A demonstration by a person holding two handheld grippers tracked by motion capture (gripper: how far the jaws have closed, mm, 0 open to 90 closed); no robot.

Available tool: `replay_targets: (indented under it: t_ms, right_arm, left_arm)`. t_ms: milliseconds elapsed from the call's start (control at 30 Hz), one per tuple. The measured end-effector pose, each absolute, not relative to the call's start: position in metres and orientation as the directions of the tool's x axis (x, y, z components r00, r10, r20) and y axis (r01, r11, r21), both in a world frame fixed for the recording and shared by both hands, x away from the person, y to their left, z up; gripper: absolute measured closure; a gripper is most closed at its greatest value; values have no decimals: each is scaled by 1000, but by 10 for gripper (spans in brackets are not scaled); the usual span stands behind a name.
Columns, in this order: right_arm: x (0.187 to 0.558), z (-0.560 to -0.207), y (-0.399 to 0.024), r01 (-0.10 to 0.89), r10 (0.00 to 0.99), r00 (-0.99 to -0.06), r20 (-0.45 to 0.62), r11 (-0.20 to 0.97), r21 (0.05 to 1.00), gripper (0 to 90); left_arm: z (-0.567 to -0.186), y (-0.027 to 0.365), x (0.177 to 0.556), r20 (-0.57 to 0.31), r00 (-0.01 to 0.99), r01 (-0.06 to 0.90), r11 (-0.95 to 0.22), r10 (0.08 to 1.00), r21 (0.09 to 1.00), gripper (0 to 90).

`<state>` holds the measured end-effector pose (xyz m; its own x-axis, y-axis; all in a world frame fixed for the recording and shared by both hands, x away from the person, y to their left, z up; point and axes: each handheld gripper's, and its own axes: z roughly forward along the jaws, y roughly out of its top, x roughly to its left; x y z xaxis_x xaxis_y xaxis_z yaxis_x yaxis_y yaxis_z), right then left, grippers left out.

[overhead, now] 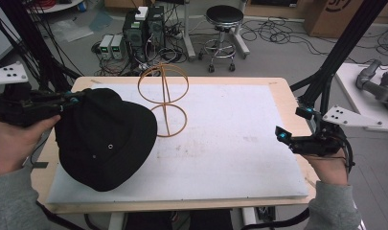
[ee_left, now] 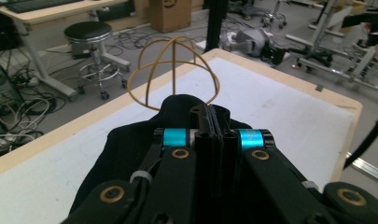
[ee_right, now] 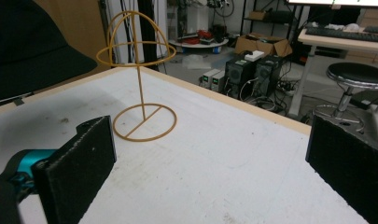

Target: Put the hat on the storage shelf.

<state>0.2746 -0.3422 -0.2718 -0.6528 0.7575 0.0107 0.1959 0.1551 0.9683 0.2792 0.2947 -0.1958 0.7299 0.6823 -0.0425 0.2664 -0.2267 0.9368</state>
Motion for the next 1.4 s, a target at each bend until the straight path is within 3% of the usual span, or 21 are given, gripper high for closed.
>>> replay_targets:
  t_ms: [500, 733, 1400]
  right_arm:
    - [274, -270, -350, 179, 761, -649, 16, 132, 975, 12]
    - [271, -268, -356, 178, 767, -642, 25, 117, 977, 12]
    - [264, -283, -370, 231, 780, -626, 24, 156, 960, 12]
  left_arm:
    - [-130, 276, 283, 52, 749, 176, -275, 661, 945, 890]
    - [-106, 268, 298, 68, 754, 118, -236, 653, 965, 890]
    - [-99, 212, 381, 78, 791, 95, -248, 607, 964, 889]
